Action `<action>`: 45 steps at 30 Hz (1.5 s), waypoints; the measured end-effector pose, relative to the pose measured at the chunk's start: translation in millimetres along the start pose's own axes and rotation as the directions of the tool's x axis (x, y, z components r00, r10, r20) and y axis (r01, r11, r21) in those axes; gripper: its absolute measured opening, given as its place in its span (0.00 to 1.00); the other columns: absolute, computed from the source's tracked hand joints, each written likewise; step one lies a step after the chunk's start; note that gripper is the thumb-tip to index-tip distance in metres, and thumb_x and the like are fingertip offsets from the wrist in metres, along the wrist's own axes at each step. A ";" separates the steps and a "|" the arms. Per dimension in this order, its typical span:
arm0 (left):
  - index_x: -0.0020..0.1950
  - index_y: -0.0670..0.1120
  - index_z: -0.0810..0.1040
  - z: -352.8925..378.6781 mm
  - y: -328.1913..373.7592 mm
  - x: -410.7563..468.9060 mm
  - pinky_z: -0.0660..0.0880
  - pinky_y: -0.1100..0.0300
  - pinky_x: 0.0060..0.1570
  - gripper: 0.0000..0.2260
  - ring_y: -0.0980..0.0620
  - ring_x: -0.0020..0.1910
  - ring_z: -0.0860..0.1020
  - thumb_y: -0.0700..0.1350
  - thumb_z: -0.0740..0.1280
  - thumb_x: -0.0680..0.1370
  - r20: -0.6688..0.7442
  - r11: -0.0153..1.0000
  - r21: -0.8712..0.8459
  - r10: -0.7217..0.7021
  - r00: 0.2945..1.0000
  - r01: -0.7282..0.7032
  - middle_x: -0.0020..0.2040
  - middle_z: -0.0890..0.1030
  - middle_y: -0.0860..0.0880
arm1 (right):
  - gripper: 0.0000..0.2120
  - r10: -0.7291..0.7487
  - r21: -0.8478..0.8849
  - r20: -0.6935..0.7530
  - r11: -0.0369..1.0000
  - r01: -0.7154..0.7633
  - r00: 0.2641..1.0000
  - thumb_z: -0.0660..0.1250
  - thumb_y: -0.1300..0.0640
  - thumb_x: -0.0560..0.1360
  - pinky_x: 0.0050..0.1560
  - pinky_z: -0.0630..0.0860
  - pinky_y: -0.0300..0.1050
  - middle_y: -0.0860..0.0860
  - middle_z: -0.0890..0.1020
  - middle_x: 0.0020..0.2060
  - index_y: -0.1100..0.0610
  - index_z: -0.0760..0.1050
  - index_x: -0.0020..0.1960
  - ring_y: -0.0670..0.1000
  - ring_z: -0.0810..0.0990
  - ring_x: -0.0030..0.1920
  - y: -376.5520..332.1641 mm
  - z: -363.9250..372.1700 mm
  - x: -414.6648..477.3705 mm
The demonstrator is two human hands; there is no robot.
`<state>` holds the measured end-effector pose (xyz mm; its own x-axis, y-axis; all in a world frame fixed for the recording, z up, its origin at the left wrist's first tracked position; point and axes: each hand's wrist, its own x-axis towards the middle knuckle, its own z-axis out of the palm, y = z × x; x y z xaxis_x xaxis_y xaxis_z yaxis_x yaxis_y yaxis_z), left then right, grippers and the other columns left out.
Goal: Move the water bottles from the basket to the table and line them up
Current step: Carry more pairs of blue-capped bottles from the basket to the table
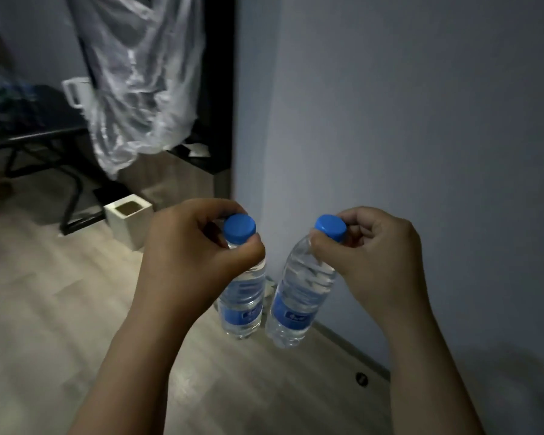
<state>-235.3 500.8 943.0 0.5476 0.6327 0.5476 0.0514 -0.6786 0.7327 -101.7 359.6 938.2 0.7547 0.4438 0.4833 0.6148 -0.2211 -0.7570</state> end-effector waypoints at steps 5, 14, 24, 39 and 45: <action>0.38 0.59 0.78 -53.7 -43.3 3.4 0.72 0.67 0.33 0.12 0.56 0.31 0.77 0.44 0.76 0.61 -0.149 0.986 0.101 -0.114 0.982 0.130 0.30 0.79 0.55 | 0.09 -0.090 0.098 0.138 0.992 0.077 0.986 0.74 0.48 0.63 0.27 0.72 0.38 0.48 0.78 0.27 0.52 0.79 0.37 0.43 0.73 0.27 -32.8 73.1 14.2; 0.41 0.62 0.75 -115.5 -104.1 23.7 0.76 0.68 0.37 0.12 0.60 0.36 0.79 0.49 0.73 0.61 -0.322 0.930 0.236 -0.200 0.925 0.283 0.33 0.80 0.60 | 0.08 -0.243 0.262 0.306 0.951 0.164 0.920 0.74 0.49 0.63 0.30 0.77 0.51 0.52 0.80 0.28 0.52 0.79 0.38 0.55 0.78 0.30 -70.6 186.6 51.0; 0.46 0.60 0.76 -156.4 -152.2 94.7 0.81 0.59 0.35 0.14 0.59 0.34 0.79 0.53 0.70 0.62 -0.528 0.851 0.349 -0.166 0.833 0.391 0.37 0.79 0.63 | 0.11 -0.402 0.456 0.426 0.869 0.192 0.810 0.73 0.46 0.60 0.32 0.77 0.46 0.48 0.81 0.30 0.50 0.79 0.39 0.50 0.78 0.31 -107.6 307.9 134.6; 0.45 0.60 0.75 -241.3 -245.0 159.2 0.78 0.68 0.40 0.14 0.61 0.40 0.79 0.52 0.71 0.62 -0.626 0.805 0.372 -0.151 0.765 0.463 0.37 0.78 0.63 | 0.13 -0.496 0.504 0.499 0.833 0.227 0.711 0.73 0.42 0.60 0.27 0.70 0.33 0.45 0.80 0.29 0.46 0.78 0.41 0.40 0.73 0.27 -160.9 471.0 181.6; 0.47 0.57 0.77 -310.5 -288.2 187.4 0.77 0.69 0.39 0.14 0.60 0.39 0.79 0.51 0.72 0.63 -0.610 0.829 0.367 -0.129 0.782 0.423 0.37 0.79 0.61 | 0.15 -0.484 0.504 0.475 0.834 0.223 0.735 0.72 0.40 0.59 0.28 0.78 0.51 0.46 0.80 0.29 0.45 0.79 0.42 0.46 0.76 0.28 -207.7 543.4 180.9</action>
<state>-406.8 930.8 959.9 -0.0882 0.8097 0.5802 0.5806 -0.4315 0.6905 -217.4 957.7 943.9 0.1484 0.8455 0.5129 0.5659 0.3527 -0.7452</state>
